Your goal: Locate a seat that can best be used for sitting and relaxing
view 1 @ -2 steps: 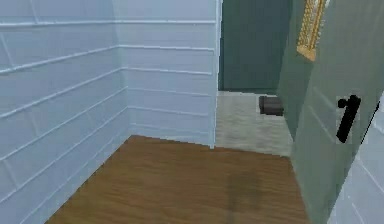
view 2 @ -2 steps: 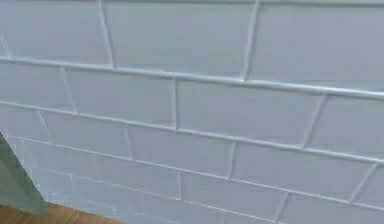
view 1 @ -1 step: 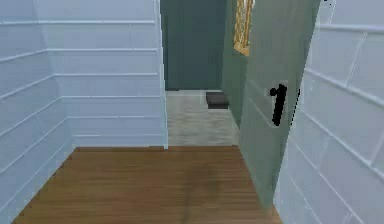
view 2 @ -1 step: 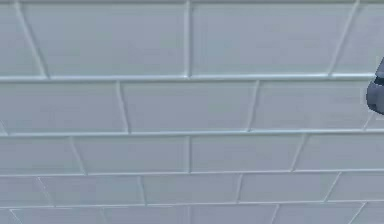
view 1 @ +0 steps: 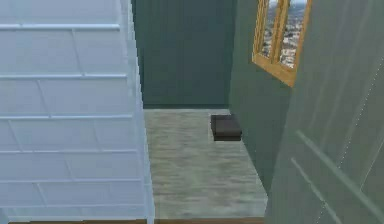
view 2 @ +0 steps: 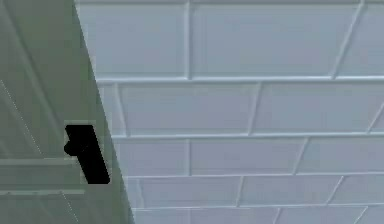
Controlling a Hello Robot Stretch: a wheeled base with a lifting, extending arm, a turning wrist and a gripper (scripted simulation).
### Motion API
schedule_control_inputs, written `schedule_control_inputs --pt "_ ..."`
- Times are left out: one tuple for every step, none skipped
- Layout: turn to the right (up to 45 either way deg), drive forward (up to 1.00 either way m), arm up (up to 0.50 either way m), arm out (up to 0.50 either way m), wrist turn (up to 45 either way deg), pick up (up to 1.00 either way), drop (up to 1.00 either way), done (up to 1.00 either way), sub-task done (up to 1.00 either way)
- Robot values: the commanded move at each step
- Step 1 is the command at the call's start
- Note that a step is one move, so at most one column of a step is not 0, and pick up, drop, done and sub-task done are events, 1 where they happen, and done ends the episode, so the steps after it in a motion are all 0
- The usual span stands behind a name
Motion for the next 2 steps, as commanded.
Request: schedule_control_inputs --pt "0.0 0.95 0.00 0.00 0.0 0.00 0.00 0.00 0.00" --pt "-18.0 0.00 0.00 0.00 0.0 0.00 0.00 0.00 0.00"
